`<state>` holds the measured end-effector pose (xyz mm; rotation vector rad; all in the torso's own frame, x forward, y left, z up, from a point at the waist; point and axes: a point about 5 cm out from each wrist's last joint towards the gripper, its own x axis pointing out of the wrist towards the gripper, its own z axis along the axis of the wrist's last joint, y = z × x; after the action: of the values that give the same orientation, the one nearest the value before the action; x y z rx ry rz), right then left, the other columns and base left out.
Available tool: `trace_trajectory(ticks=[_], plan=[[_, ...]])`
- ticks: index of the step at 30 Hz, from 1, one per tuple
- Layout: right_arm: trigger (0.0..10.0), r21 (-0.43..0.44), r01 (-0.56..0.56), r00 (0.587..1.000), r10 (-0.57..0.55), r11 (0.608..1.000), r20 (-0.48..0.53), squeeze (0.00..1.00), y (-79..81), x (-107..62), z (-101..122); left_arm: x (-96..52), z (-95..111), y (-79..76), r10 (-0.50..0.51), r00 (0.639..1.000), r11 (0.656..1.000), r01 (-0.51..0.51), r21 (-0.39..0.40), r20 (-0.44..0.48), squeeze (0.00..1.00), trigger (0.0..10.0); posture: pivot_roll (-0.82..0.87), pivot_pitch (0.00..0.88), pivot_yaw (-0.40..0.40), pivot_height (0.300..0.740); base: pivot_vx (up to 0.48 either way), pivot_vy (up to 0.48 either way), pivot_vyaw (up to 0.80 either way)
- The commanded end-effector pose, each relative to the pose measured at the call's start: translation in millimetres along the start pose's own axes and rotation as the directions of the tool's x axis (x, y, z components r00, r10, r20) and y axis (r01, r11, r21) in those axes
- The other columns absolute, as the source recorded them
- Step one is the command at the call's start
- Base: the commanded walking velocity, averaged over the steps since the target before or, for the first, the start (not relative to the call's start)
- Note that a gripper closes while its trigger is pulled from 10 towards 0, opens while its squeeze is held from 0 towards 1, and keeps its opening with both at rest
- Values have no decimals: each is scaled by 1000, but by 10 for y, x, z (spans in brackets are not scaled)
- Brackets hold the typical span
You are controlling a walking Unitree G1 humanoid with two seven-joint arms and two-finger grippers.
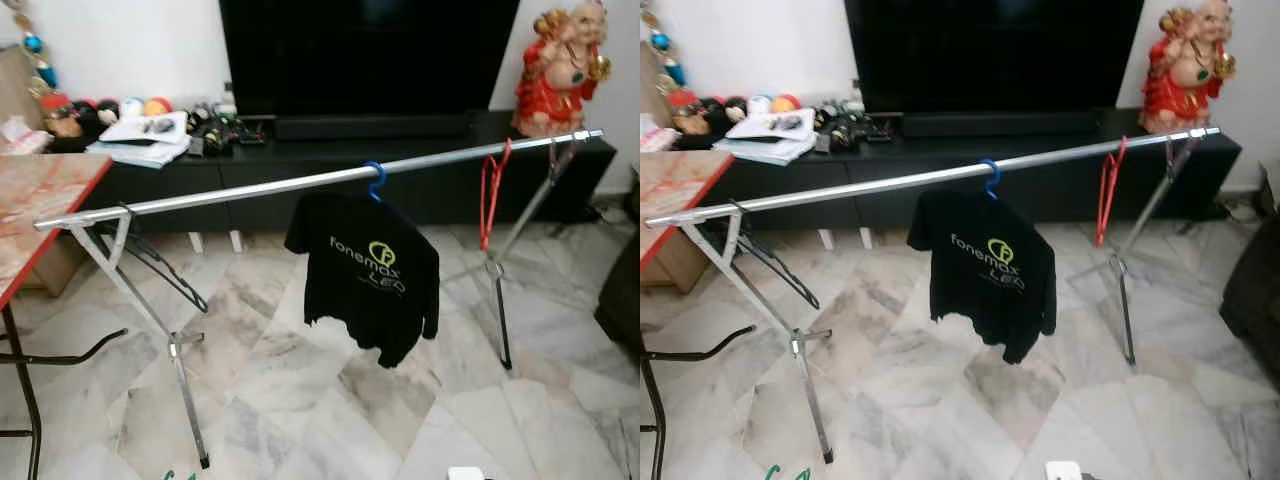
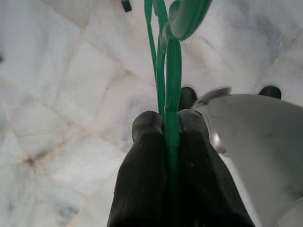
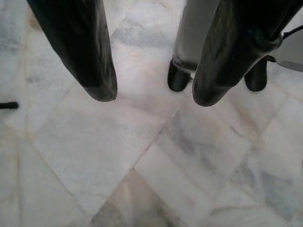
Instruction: Hang hanger
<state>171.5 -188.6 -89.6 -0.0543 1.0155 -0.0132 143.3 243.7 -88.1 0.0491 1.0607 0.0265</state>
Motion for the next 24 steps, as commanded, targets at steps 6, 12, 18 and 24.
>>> trace_trajectory(ticks=[6,12,18,24], plan=[[10000,-24,-25,999,24,999,-38,0,93,-20,-158,-7,-69,-5,3,1000,1000,-3,-1,-22,0,10000,11,0,38,740,0,-374,0],[10000,-42,-37,998,34,998,-61,0,104,-35,-240,-10,-83,-8,-5,1000,1000,4,-24,-22,0,10000,18,0,34,740,0,-61,0],[10000,-39,-63,996,60,997,-60,0,131,-41,-265,-25,-85,66,28,999,999,-29,-42,-16,0,10000,7,0,33,740,0,0,0],[10000,-82,-76,996,72,994,-55,0,162,-26,-202,-29,-82,82,27,1000,998,-28,-52,-12,0,10000,38,0,27,740,82,0,0]])
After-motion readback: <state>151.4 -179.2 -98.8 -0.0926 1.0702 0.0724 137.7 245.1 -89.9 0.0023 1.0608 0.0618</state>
